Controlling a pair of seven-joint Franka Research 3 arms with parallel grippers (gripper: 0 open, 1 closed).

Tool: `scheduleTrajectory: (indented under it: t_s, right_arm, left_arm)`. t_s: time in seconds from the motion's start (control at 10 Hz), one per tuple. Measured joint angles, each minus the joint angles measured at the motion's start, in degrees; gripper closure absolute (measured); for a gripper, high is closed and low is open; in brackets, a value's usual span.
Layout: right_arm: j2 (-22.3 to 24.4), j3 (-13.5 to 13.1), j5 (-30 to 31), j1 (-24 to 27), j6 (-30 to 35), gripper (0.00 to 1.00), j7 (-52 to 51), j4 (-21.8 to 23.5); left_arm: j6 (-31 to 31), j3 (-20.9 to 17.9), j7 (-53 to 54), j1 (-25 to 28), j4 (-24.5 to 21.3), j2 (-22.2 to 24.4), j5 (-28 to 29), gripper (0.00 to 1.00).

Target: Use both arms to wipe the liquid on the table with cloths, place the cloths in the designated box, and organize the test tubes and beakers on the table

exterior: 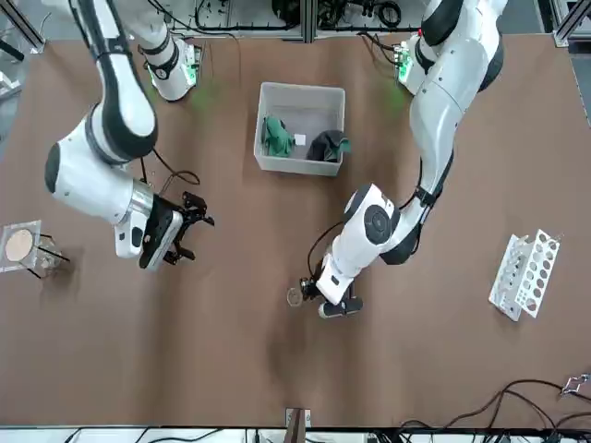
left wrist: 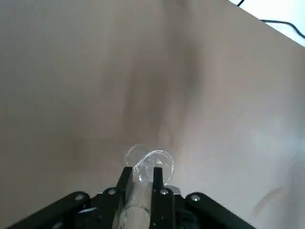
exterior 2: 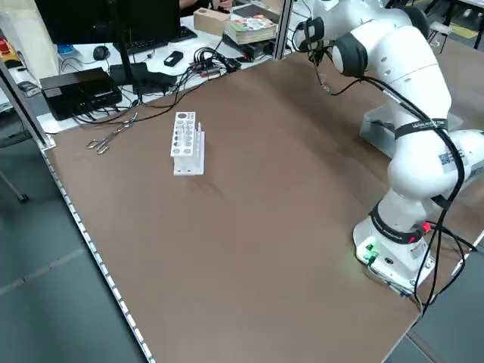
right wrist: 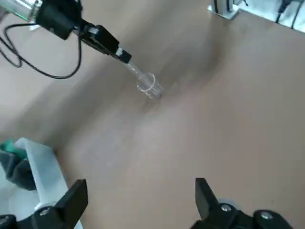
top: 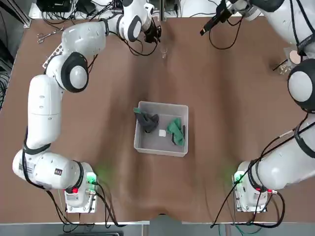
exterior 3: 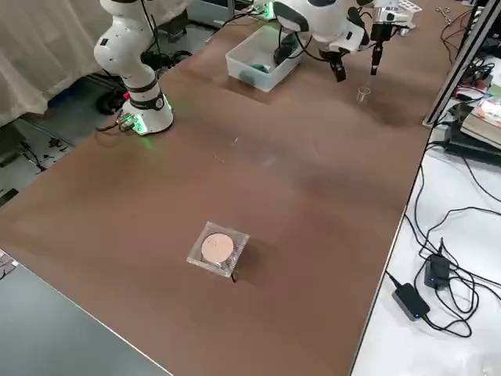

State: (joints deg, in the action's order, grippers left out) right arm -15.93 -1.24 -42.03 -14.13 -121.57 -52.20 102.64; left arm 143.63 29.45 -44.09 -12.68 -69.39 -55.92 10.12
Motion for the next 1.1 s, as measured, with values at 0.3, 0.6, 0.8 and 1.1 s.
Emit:
scheduleTrajectory:
  t_s: [0.3,0.6,0.8,1.1]
  right_arm:
    - [-4.4,-0.1,-3.2,6.1,10.9,0.00,-7.7,-6.9]
    - [-8.2,0.0,-9.2,9.9,19.8,0.00,-14.3,-11.8]
    - [-10.3,0.0,-14.9,10.8,21.7,0.00,-23.1,-12.2]
    - [-18.2,1.3,-23.9,10.1,23.4,0.00,-42.8,-13.9]
  left_arm:
    - [-0.1,0.1,0.1,-0.1,0.2,0.7,0.0,0.78]
    - [-7.9,0.3,0.1,-0.3,0.4,5.1,0.0,0.78]
    - [-16.1,0.3,0.1,-0.2,0.4,9.3,0.0,0.78]
    - [-30.6,0.1,0.1,0.8,0.5,16.7,0.1,0.78]
